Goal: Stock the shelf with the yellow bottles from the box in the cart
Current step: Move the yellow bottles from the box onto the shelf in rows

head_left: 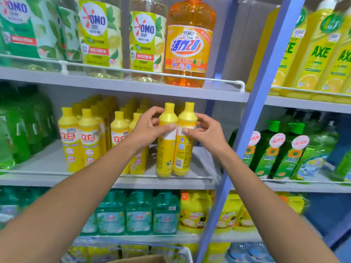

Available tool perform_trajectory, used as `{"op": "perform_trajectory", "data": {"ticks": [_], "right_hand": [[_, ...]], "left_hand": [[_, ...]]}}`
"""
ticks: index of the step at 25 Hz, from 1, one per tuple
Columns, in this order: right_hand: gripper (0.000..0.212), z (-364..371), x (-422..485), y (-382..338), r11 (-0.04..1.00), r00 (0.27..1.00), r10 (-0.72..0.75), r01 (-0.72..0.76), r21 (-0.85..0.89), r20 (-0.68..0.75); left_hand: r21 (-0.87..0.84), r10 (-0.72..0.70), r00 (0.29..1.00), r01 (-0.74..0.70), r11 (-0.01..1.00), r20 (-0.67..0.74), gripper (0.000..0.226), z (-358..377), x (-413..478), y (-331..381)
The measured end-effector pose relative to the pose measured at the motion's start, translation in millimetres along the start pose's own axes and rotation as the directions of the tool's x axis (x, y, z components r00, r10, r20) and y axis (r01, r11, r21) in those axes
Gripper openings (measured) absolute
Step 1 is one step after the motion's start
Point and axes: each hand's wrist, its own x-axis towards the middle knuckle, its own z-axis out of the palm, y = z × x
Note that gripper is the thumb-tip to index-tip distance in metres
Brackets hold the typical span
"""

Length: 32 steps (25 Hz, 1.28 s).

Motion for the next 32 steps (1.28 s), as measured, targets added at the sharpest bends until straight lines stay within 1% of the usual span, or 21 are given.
{"op": "perform_trajectory", "data": {"ticks": [2,6,9,11,13,15,16,17,19,21,23,25,28,29,30,32], "right_hand": [[0.059,-5,16,14,1.0,1.0,0.007,-0.008,0.031,0.006],[0.062,-1,26,54,0.997,0.997,0.06,-0.061,0.038,0.042],[0.061,6,24,78,0.995,0.995,0.086,-0.088,0.053,0.054],[0.06,10,21,85,0.993,0.995,0.092,-0.095,0.068,0.042],[0.056,13,14,84,0.99,0.993,0.11,-0.113,0.088,0.048],[0.054,19,7,76,0.995,0.996,0.087,-0.087,0.051,-0.01],[0.055,22,6,72,0.998,0.995,0.07,-0.07,0.009,-0.065],[0.056,25,6,71,0.998,0.991,0.052,-0.056,-0.03,-0.121],[0.054,27,7,71,0.997,0.986,0.025,-0.036,-0.064,-0.164],[0.047,24,7,74,0.997,0.99,0.02,-0.03,-0.067,-0.14],[0.042,19,6,79,0.998,0.997,0.019,-0.022,-0.05,-0.07],[0.042,16,2,82,1.0,1.0,0.02,-0.02,0.01,0.015],[0.045,14,-3,80,0.997,0.993,0.017,-0.026,0.073,0.118],[0.045,15,-7,79,0.995,0.992,0.027,-0.038,0.088,0.126],[0.046,18,-10,77,0.995,0.994,0.043,-0.052,0.086,0.101],[0.051,25,-13,76,0.995,0.997,0.071,-0.068,0.071,-0.029]], "left_hand": [[0.001,0.007,0.999,-0.007,1.0,-0.047,0.046,9,12,-10],[0.068,0.003,0.992,0.005,0.998,-0.128,0.053,24,16,-42],[0.061,-0.007,0.981,0.019,0.998,-0.193,0.048,29,13,-58],[0.096,0.005,0.985,0.012,0.995,-0.172,0.046,28,17,-63],[0.112,0.004,0.984,0.017,0.994,-0.181,0.051,27,17,-70],[0.113,-0.011,0.963,0.044,0.993,-0.27,0.061,30,14,-76],[0.122,-0.015,0.949,0.056,0.991,-0.316,0.063,32,11,-78],[0.146,-0.009,0.938,0.064,0.987,-0.348,0.063,35,10,-80],[0.208,0.023,0.928,0.059,0.976,-0.373,0.056,44,2,-80],[0.221,0.047,0.937,0.033,0.975,-0.347,0.051,48,-1,-81],[0.189,0.037,0.96,0.017,0.982,-0.278,0.051,42,-1,-85],[0.18,0.026,0.98,0.011,0.984,-0.199,0.054,33,0,-89],[0.191,0.033,0.991,-0.007,0.982,-0.133,0.058,30,-2,-91],[0.194,0.034,0.991,-0.008,0.981,-0.129,0.058,31,-4,-90],[0.186,0.027,0.99,-0.002,0.983,-0.136,0.056,31,-4,-90],[0.171,-0.008,0.989,0.034,0.985,-0.149,0.046,30,-2,-90]]}}
